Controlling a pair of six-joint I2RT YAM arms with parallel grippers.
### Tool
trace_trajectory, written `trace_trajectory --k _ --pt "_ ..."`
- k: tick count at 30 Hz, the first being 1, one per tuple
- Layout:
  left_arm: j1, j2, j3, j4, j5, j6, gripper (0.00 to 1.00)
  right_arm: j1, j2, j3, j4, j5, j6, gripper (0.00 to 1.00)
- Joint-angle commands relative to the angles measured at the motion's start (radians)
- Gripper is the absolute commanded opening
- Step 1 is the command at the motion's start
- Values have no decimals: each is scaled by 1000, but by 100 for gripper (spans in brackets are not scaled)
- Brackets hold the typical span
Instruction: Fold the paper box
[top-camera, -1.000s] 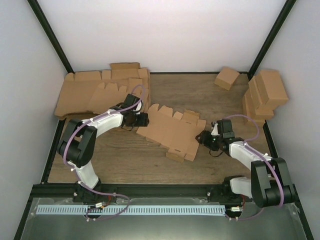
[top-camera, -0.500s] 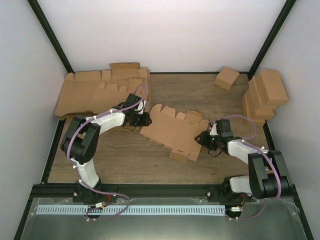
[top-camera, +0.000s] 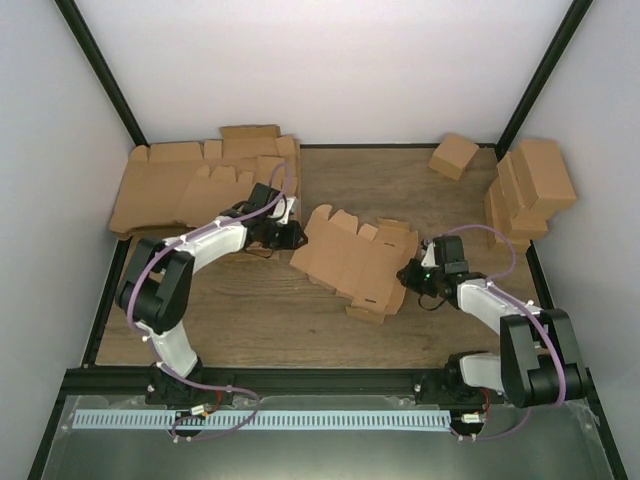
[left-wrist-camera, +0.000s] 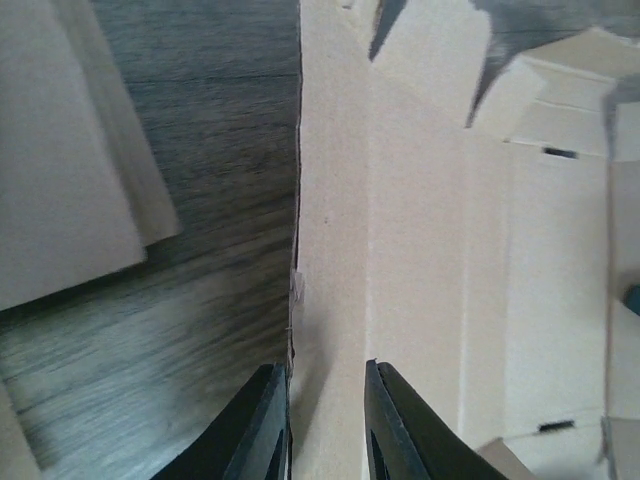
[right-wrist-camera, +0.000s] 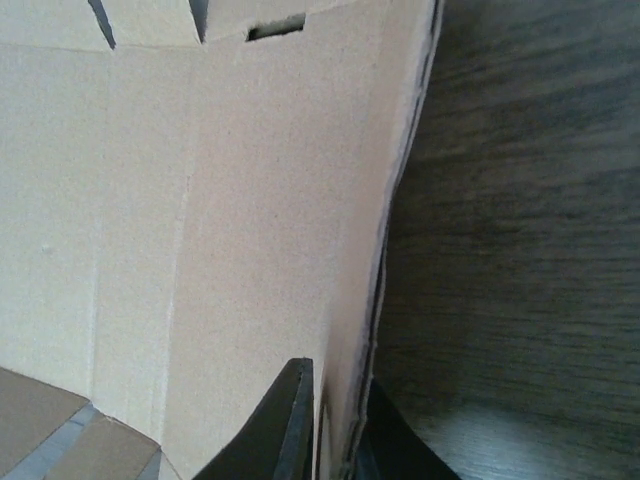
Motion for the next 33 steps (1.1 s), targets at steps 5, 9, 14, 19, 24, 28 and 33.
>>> trace_trajectory --k 5,9,14,19,24,28,33 --pt "2 -79 -16 61 215 -18 26 6 -28 72 -20 29 -73 6" --pt "2 -115 -25 81 269 -24 27 6 -44 68 -10 1 -108 6" --pt "2 -238 -54 84 118 13 41 6 -75 83 -7 -15 -138 5" --pt "2 -421 -144 126 -105 26 62 14 -163 102 31 -83 -200 4" --pt "3 -586 -304 251 -193 -16 97 22 -263 145 59 -149 -230 2" --pt "21 -573 -312 224 -209 -29 100 24 -316 169 79 -202 -228 1" --pt "87 -511 -397 345 -11 -96 100 24 -342 193 44 -249 -234 1"
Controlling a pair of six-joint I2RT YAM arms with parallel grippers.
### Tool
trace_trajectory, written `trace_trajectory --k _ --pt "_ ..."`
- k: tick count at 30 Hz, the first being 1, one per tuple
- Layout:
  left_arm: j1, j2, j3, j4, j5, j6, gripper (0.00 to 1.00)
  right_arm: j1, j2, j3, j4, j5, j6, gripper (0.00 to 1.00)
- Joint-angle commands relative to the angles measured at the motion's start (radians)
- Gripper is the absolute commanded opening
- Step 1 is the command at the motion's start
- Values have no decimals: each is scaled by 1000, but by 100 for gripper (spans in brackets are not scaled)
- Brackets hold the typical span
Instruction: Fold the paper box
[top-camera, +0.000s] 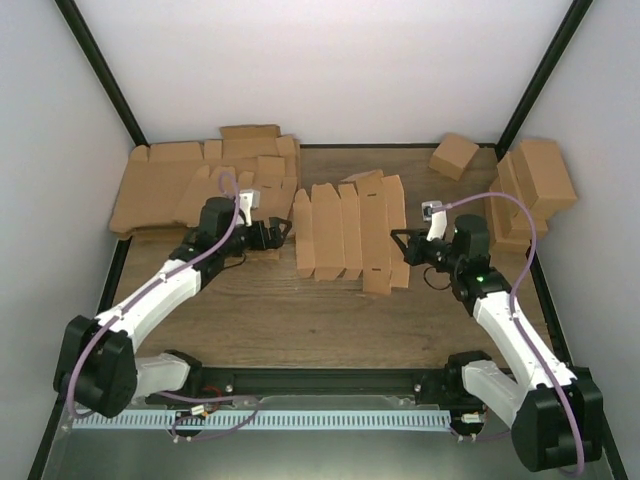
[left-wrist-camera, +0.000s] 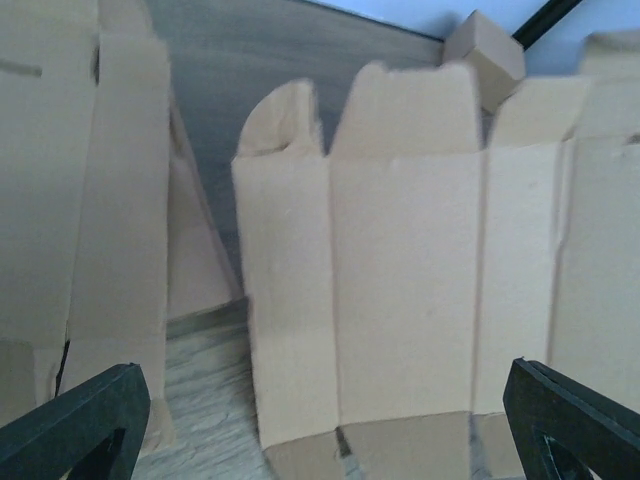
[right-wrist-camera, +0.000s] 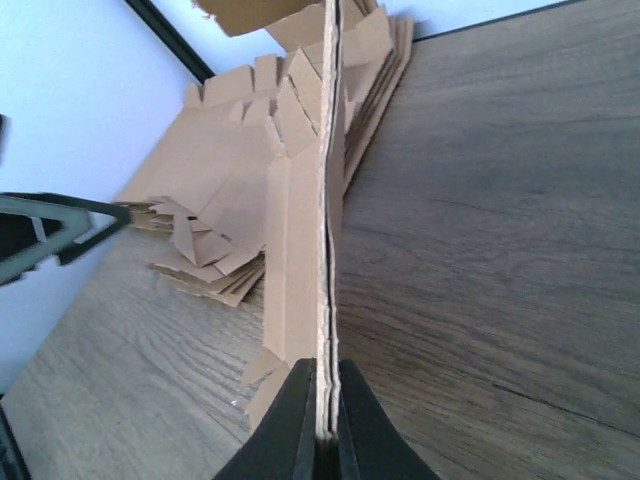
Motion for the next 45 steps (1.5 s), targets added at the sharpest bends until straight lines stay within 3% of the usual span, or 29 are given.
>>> trace_trajectory --k 1,5,10,15,21,27,31,35,37,45 --pt "47 49 -88 142 140 -60 100 10 -27 54 -19 -66 -19 1" --pt "51 119 -109 203 193 -46 96 11 -41 42 -47 -45 -24 1" --pt "51 254 -105 292 229 -52 75 11 -44 12 -50 -38 -21 1" --pt "51 384 -74 330 241 -83 70 11 -32 -12 -55 -10 -10 1" --pt "50 510 -24 249 252 -71 69 11 -7 -32 -52 19 6 1" --pt "50 578 -6 280 377 -84 52 11 27 -53 -38 43 19 1" --pt "50 578 14 284 470 -91 34 11 50 -66 -25 52 38 2" --pt "49 511 19 233 455 -70 12 11 78 -77 -21 66 53 2" --pt "50 472 17 212 451 -68 6 11 93 -83 -20 75 55 3" --pt "29 307 37 42 323 -28 4 11 157 -89 -14 112 55 11"
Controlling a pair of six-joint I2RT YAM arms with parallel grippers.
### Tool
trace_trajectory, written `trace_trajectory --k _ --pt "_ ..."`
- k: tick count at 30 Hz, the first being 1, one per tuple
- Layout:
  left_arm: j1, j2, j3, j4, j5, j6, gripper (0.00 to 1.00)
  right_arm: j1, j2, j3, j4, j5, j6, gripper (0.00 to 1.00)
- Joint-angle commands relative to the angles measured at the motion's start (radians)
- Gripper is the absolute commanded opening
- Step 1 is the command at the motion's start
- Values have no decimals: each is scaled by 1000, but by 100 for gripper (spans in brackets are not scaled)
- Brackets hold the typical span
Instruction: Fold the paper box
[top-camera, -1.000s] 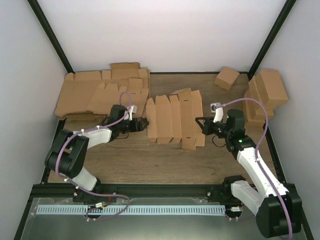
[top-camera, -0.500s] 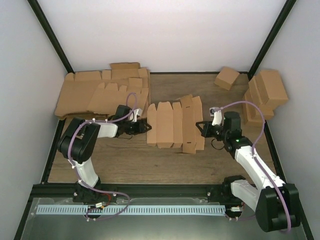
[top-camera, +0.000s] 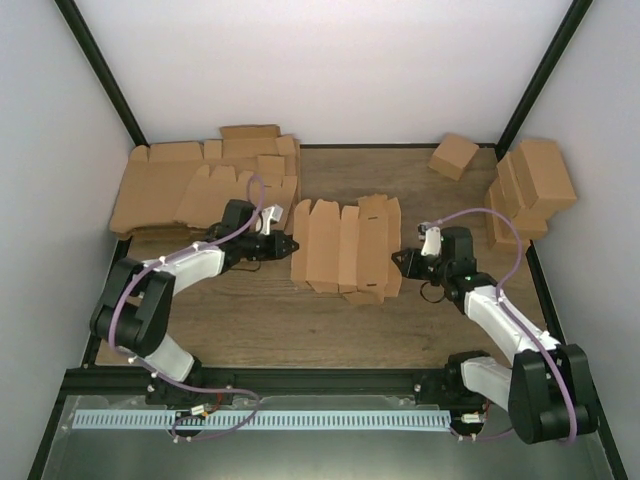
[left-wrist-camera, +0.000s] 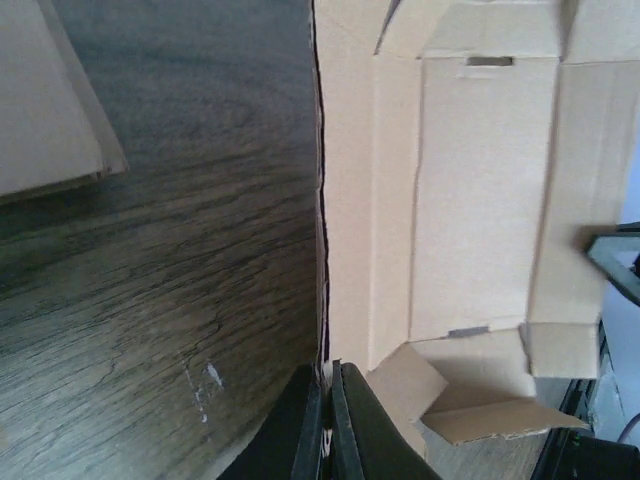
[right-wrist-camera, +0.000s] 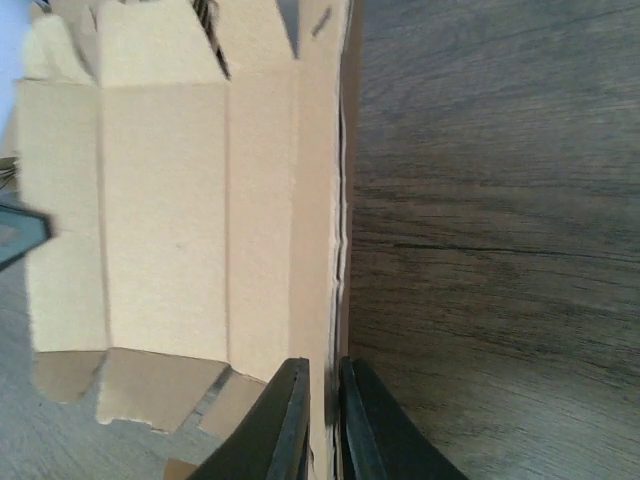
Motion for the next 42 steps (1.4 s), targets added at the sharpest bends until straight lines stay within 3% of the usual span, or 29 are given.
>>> trace_trajectory --k 1,4,7,12,14,17,18,20,29,35,42 --pt "-13 -93 30 -110 -79 39 4 11 40 9 17 28 3 12" --pt "-19 -126 20 -161 -102 32 4 10 76 20 18 34 -2 12" --pt "-27 -150 -7 -190 -109 23 4 12 119 40 16 24 -13 1" --pt "-34 -215 -77 -195 -107 -12 5 46 167 113 -22 51 -50 1" --pt "-34 -265 -98 -218 -147 -20 21 75 184 156 -39 78 -68 1" --pt "-34 -391 -121 -265 -329 -31 75 130 221 235 -72 119 -95 1" --pt "-34 -432 -130 -271 -372 -33 88 149 238 261 -84 136 -102 1" --pt "-33 -500 -142 -282 -440 -36 99 179 271 306 -110 162 -114 1" --pt "-34 -594 -103 -272 -544 30 100 322 360 419 -234 252 -182 1" --pt "-34 -522 18 -269 -483 102 100 467 463 611 -384 323 -268 1" --pt "-34 -461 99 -310 -551 139 100 551 464 634 -479 368 -322 1"
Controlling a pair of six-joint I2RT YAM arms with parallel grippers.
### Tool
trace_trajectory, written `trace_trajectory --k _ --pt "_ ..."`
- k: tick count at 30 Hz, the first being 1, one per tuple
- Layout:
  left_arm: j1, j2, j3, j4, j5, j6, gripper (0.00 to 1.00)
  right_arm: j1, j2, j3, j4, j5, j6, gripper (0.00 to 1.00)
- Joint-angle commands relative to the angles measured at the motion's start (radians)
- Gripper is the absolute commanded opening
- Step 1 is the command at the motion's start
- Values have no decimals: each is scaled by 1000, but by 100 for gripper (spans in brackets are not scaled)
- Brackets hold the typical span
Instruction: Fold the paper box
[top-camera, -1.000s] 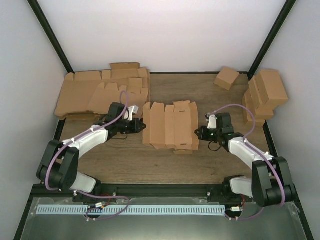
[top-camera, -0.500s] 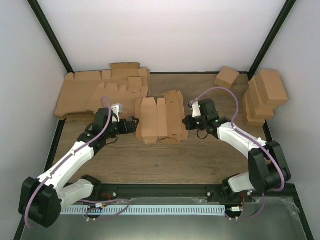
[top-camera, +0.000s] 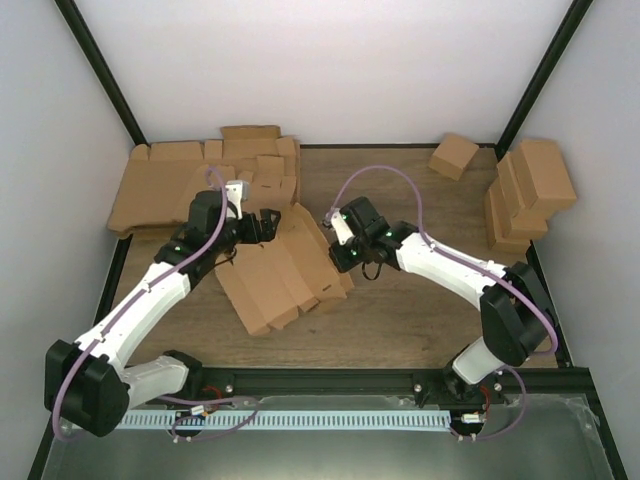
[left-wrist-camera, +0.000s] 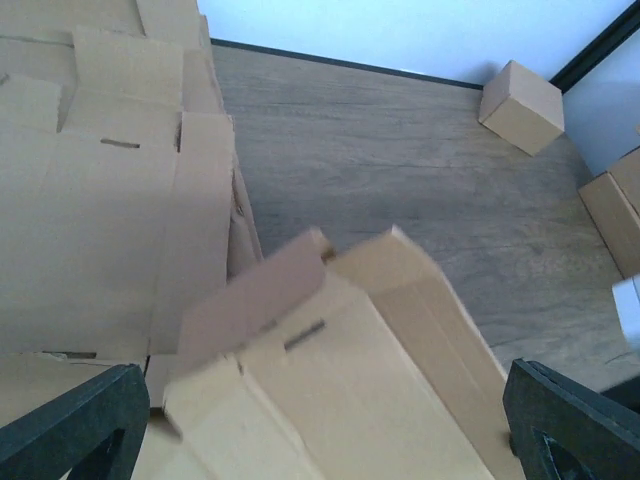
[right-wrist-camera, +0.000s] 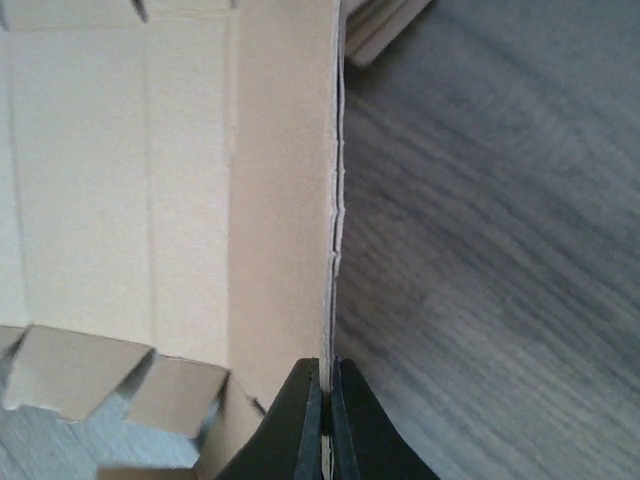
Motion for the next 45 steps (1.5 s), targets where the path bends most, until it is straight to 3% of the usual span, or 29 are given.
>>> trace_trajectory --k 1,8,14,19,21,30,32,34,38,41,45 --pt "-1 18 29 -14 -26 45 100 20 -10 23 -122 54 -45 1" --pt "-5 85 -5 99 208 41 100 66 -1 35 -173 0 -99 3" --pt "-7 88 -28 103 57 -5 100 199 84 86 -172 184 -152 2" --pt "-7 32 -85 153 29 -18 100 207 56 54 -114 80 -222 8" --pt "-7 37 -98 155 21 -25 100 229 53 51 -89 112 -245 8" --pt "-7 149 -126 175 147 -31 98 263 125 73 -61 402 -236 4" --pt "-6 197 -114 167 194 -23 98 263 129 83 -54 442 -217 9" --pt "-5 253 -105 166 242 -28 95 263 114 84 -39 434 -196 19" --pt "-6 324 -105 193 315 -40 82 263 46 33 1 377 -146 41" --pt "-6 339 -104 186 312 -31 75 263 1 11 -34 396 -64 48" --pt "-6 321 -107 160 281 -26 73 263 -56 14 -171 390 156 79"
